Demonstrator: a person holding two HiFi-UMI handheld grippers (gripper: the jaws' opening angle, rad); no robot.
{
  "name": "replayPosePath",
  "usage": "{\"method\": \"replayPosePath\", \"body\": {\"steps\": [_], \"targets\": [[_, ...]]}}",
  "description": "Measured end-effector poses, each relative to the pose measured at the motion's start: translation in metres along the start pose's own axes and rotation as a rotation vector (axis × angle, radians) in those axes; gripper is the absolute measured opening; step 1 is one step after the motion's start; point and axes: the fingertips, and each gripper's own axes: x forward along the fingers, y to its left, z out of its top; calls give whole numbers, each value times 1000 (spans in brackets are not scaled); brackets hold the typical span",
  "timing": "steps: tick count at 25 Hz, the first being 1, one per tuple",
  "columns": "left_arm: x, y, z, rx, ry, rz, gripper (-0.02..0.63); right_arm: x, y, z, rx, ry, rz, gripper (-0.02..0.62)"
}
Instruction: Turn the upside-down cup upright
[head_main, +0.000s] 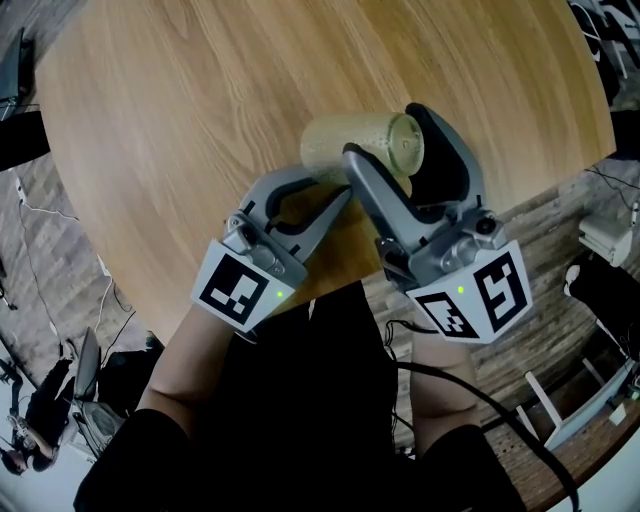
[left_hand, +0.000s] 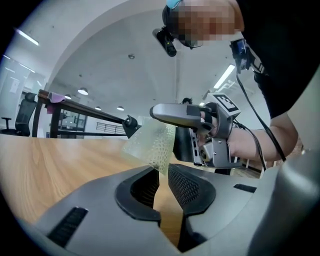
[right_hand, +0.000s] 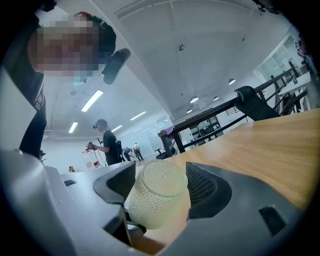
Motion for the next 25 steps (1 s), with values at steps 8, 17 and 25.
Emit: {"method": "replayPosePath", "body": {"steps": [8, 17, 25], "targets": [[-1, -9, 2, 39, -1, -12, 25, 0, -13, -9, 26, 1, -45, 275], [-5, 15, -3, 37, 118, 33, 21, 2, -10, -24, -252, 192, 10, 275], [-14, 18, -19, 32, 314, -82, 21, -10, 4, -78, -874, 620, 134, 276]]}}
